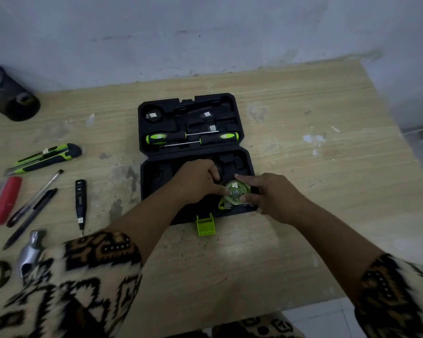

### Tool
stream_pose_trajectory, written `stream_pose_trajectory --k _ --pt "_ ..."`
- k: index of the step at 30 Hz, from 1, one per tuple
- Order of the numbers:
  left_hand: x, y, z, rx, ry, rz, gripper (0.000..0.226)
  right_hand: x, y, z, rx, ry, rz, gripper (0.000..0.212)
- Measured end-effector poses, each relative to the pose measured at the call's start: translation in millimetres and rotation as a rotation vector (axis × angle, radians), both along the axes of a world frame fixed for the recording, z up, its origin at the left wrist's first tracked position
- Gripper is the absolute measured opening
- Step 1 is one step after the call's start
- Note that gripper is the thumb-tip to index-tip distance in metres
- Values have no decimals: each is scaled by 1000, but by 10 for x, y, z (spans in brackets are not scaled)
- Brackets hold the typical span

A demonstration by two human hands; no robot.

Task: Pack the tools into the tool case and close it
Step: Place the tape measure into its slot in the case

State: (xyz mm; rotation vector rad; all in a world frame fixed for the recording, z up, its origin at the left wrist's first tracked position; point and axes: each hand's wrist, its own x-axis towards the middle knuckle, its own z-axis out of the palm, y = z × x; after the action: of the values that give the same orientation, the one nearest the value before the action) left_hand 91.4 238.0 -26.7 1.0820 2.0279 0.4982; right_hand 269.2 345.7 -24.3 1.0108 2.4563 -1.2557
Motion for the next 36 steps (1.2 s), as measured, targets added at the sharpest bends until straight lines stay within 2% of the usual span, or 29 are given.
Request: stream_pose_trajectory --k 4,7,10,14,23,27,32,36 --pt "-40 117 36 -110 -13 -26 39 -9 -23 5 -143 95 -208 48" --pt "-43 149 59 -134 -25 -29 36 -93 -3 -1 -183 3 -353 56" --pt "-28 142 48 -146 -22 -23 35 -141 53 -10 -284 -114 -403 62" --pt "1 132 45 -153 -2 -36 35 -143 71 -36 -332 -100 -443 59" --pt "25 58 38 -98 -52 -11 29 -121 61 28 -331 -72 -389 51" --pt "110 -15 10 -35 -8 21 28 -91 136 58 -452 -105 -348 56" --pt "190 -47 2 -21 10 35 24 -136 172 92 -388 -142 -225 54" --pt "221 -57 -7 -40 -69 88 21 -150 168 107 -407 -150 -206 48"
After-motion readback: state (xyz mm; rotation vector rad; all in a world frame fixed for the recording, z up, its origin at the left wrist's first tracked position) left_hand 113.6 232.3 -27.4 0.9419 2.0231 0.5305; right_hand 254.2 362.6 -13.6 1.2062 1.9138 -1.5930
